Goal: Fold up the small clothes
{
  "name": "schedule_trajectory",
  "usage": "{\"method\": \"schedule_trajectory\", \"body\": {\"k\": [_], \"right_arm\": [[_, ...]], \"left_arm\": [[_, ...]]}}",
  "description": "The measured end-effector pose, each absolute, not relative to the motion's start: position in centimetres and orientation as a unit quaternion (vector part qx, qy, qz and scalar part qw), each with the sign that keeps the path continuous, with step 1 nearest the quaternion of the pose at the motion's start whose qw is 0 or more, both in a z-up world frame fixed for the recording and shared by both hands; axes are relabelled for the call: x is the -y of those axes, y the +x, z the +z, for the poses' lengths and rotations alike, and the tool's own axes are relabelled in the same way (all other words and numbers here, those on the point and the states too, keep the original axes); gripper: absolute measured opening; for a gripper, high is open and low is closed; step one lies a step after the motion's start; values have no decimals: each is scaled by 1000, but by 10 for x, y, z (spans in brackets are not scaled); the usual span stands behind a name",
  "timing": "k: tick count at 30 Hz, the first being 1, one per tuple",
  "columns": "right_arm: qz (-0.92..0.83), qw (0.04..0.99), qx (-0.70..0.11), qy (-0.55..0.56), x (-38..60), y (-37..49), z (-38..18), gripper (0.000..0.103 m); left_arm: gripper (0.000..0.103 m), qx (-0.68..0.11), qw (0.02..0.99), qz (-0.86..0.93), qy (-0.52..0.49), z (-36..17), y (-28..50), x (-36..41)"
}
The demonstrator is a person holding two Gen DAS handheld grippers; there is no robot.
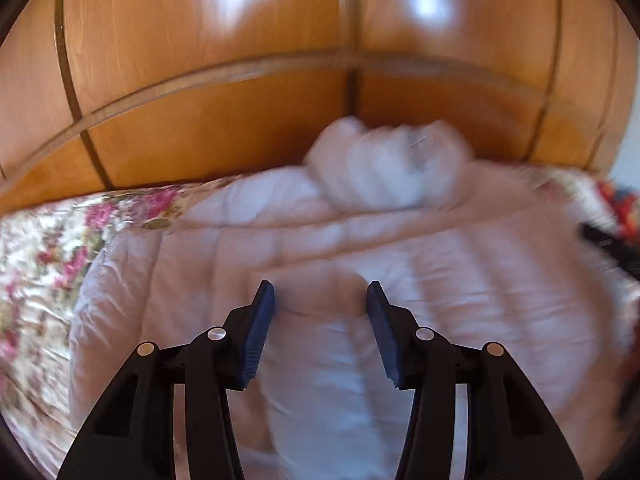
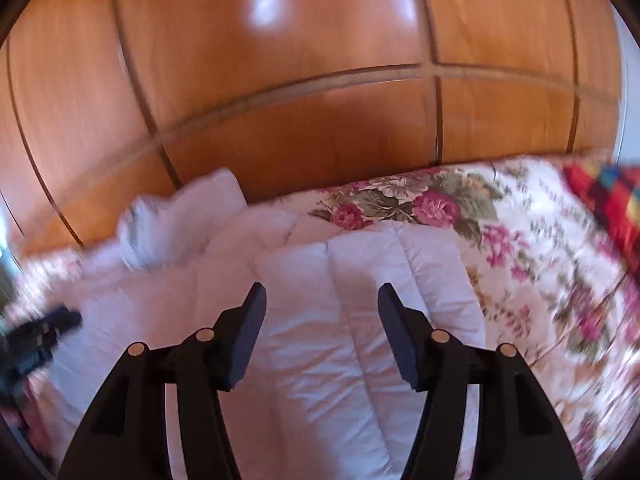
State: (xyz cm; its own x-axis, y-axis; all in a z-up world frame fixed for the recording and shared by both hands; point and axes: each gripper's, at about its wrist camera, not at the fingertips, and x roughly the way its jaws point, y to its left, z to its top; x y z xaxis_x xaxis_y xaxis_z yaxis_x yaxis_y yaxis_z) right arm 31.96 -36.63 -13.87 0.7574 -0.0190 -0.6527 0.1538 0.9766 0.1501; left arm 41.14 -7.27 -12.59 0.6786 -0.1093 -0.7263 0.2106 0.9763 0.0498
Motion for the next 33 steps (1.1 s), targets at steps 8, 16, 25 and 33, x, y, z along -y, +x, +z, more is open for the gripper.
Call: {"method": "schedule_trajectory", "body": {"k": [8, 16, 25, 33], "right_arm": [[-56, 913, -381, 137, 381, 340, -186, 58], [-38, 906, -389, 161, 384, 335, -183, 64], [39, 883, -371, 284, 406, 237, -143, 75], [92, 857, -418, 288, 423, 153, -154, 83]], "left_arm": [[56, -383, 915, -113, 49, -163, 424, 52], [66, -392, 910, -128, 36, -145, 411, 44], [83, -410, 896, -145, -93, -106, 333, -50], [83, -450, 869, -156, -137, -113, 257, -133]]}}
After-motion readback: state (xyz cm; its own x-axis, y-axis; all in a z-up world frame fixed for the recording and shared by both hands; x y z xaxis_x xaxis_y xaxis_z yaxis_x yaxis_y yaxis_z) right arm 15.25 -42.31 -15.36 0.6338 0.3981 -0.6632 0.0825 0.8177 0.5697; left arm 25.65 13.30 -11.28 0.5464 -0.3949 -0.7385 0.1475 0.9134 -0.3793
